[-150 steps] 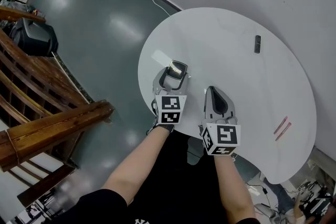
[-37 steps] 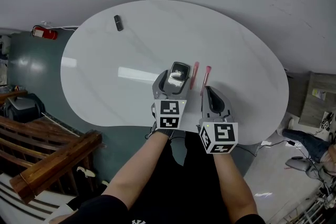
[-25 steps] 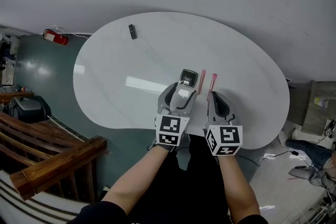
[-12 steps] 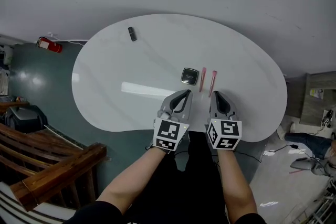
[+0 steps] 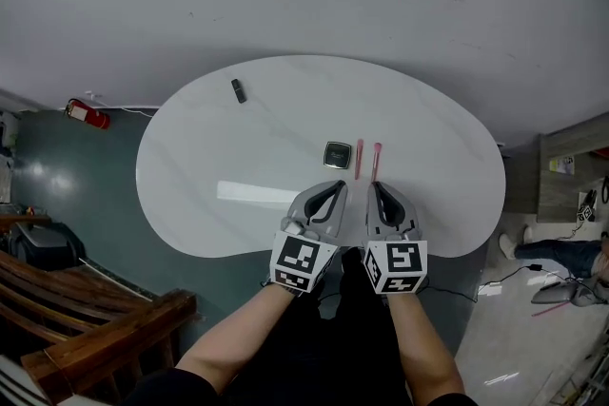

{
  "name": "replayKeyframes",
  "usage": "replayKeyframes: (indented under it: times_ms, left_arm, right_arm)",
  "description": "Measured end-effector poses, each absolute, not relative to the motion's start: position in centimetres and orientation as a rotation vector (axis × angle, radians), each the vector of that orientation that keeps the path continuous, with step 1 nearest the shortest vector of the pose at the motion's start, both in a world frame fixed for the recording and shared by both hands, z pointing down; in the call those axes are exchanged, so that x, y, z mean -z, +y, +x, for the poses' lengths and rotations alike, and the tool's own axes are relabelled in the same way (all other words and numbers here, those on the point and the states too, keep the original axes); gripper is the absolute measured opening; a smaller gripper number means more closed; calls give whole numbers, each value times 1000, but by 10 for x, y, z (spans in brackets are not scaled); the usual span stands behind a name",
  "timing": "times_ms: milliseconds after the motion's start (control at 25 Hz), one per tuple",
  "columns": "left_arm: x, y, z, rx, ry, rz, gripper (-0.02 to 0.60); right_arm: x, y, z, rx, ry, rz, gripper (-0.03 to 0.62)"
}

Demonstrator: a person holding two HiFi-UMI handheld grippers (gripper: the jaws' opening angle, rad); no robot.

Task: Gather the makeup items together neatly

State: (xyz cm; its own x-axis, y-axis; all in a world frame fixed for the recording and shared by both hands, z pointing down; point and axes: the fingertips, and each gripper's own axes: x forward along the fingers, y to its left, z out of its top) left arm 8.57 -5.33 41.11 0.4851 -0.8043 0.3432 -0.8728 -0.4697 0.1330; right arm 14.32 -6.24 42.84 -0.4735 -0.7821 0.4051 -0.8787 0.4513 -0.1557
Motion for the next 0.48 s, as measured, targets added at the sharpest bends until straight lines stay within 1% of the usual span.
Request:
replayKeyframes:
  times_ms: [480]
  left_arm:
    - [-316, -9, 83, -208, -1335, 2543, 9]
  right_arm:
    - [-330, -28, 127, -379, -2505, 1515, 15]
